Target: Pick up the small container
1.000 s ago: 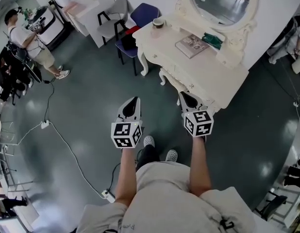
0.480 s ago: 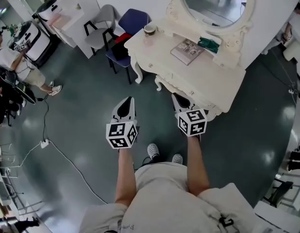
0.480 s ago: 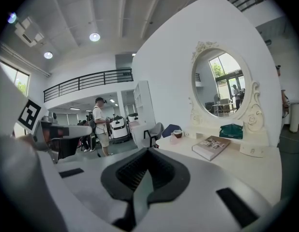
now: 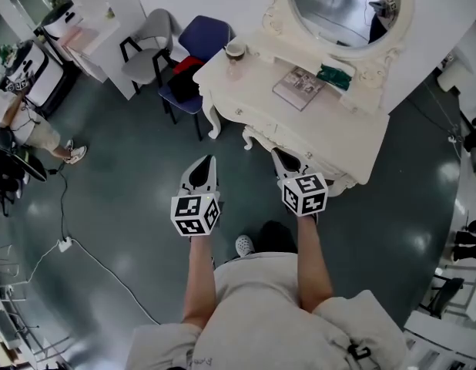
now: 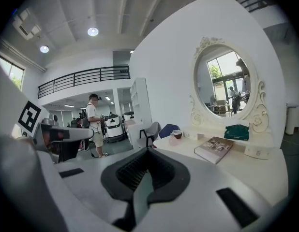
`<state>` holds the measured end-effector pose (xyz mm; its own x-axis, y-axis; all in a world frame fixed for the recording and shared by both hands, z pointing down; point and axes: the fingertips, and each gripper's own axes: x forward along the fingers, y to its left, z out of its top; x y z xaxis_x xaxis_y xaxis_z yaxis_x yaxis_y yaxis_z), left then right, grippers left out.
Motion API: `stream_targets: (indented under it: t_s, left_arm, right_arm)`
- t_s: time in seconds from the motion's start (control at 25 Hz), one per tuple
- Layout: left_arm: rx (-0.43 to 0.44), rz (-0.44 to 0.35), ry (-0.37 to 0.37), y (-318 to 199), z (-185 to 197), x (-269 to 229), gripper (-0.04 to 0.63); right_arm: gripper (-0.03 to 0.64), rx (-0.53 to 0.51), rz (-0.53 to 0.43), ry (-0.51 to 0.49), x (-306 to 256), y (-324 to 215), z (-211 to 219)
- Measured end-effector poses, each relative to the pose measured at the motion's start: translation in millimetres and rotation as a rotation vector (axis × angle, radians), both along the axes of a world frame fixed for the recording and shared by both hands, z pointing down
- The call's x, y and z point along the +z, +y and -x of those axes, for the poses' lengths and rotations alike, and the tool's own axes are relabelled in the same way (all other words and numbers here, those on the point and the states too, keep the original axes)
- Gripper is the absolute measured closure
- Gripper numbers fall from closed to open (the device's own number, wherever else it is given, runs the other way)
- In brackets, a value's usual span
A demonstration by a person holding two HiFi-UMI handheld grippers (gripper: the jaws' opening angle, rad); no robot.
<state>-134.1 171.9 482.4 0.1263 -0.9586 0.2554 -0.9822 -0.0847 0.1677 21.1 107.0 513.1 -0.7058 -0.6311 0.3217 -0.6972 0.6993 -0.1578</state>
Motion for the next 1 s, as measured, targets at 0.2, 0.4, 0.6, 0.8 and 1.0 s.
stream_targets:
  t_s: [0.2, 0.4, 0.6, 0.8, 1.0]
  left_arm:
    - [-0.005, 0.000, -0.016, -22, 25, -1, 0.566]
    - [-0.028, -0.003, -0.044, -48, 50, -2, 0.565]
    - [-0.048, -0.006, -0.039, -91, 74, -2, 0.541]
    - [-0.023, 0.014, -0.054, -151, 89, -8, 0.423]
    - [-0.012, -0.011, -0.031, -213, 94, -21, 0.359]
  right_arm:
    - [0.611, 0.005, -0.012, 0.010, -2, -27, 15]
    - [0.612, 0.006, -0.025, 0.012, -5, -64, 30]
    - [0.611, 0.003, -0.026, 0.002, -4, -111, 50]
    - [0.612, 0.014, -0.031, -0.018, -16, -166, 67]
    - [0.611, 0.025, -0.043, -0.028, -23, -221, 69]
